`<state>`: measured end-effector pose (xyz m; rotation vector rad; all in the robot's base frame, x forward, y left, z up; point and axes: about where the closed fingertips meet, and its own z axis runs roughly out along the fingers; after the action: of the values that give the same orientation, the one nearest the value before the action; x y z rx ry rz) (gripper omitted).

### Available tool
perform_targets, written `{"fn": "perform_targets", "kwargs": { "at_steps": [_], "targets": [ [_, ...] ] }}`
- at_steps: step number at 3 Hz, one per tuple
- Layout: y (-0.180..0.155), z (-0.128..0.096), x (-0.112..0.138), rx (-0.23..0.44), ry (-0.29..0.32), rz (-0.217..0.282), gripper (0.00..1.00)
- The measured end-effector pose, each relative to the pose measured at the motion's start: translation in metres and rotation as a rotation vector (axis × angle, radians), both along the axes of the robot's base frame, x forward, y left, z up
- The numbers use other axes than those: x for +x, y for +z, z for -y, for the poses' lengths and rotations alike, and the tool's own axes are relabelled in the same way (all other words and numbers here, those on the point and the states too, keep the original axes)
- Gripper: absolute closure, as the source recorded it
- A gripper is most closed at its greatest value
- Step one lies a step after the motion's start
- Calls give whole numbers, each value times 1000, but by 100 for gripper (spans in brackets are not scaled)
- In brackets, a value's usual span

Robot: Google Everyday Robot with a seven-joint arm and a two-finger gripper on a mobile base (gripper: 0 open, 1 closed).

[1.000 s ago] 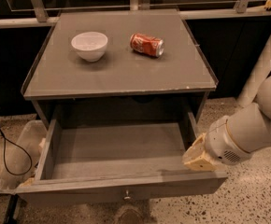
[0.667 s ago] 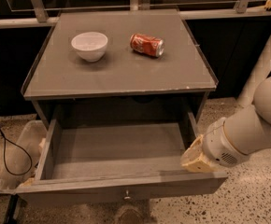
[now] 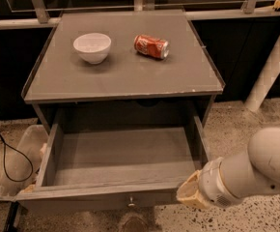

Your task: Close top drawer

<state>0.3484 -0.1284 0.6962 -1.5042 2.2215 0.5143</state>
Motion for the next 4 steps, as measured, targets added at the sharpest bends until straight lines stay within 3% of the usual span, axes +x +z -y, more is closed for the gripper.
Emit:
{"fn": "perform_targets", "kwargs": {
  "at_steps": [1,2,3,4],
  "targets": [
    [-49,-4,-6,28,-24,55,100],
    [-50,-3,-3,26,-29,66,100],
    [-50,-3,-3,26,-29,66,82],
    [-50,-3,-3,26,-29,66,58]
  ]
}}
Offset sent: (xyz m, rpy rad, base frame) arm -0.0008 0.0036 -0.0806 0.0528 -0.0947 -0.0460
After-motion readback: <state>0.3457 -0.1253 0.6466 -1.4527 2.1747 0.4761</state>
